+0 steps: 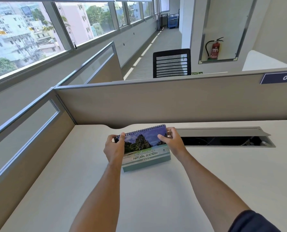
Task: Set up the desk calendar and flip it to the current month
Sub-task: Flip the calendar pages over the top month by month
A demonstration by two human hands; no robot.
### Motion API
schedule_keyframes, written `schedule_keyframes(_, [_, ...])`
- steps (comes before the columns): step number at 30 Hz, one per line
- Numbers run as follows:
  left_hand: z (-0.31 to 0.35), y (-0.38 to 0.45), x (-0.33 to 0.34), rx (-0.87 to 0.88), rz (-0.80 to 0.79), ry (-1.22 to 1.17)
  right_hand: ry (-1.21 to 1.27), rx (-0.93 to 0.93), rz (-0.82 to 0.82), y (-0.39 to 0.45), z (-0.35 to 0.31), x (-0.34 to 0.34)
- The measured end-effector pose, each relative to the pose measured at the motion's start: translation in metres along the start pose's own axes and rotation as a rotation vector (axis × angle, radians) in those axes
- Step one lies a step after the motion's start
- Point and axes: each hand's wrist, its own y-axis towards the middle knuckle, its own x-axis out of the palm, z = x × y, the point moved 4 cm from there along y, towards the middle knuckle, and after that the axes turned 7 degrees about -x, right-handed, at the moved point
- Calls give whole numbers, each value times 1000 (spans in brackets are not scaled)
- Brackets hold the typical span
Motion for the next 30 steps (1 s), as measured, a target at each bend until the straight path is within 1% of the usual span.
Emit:
schedule_keyframes(3, [-6,2,1,-40,-28,-6,-13,27,20,-5,8,1])
schedule_keyframes(8, [-10,2,2,-66,-17,-47,-12,63,54,-13,18,9])
schedule_keyframes(13, [-8,3,2,-52,-14,-40,-64,78,21,-17,22,9])
schedule_keyframes(17, [-9,0,2,-19,-34,-31,-114,64,-13,-21,27,7])
schedule_keyframes(22, [-26,-10,-1,-96,-33,-44,-144,15,85,-34,30,3])
schedule_keyframes(25, [-34,-16,0,-137,-27,-74,-153,-13,63,-41,29,6])
schedule_keyframes(30, [-37,-25,0,-117,-46,-97,-194,-61,66,-47,26,10])
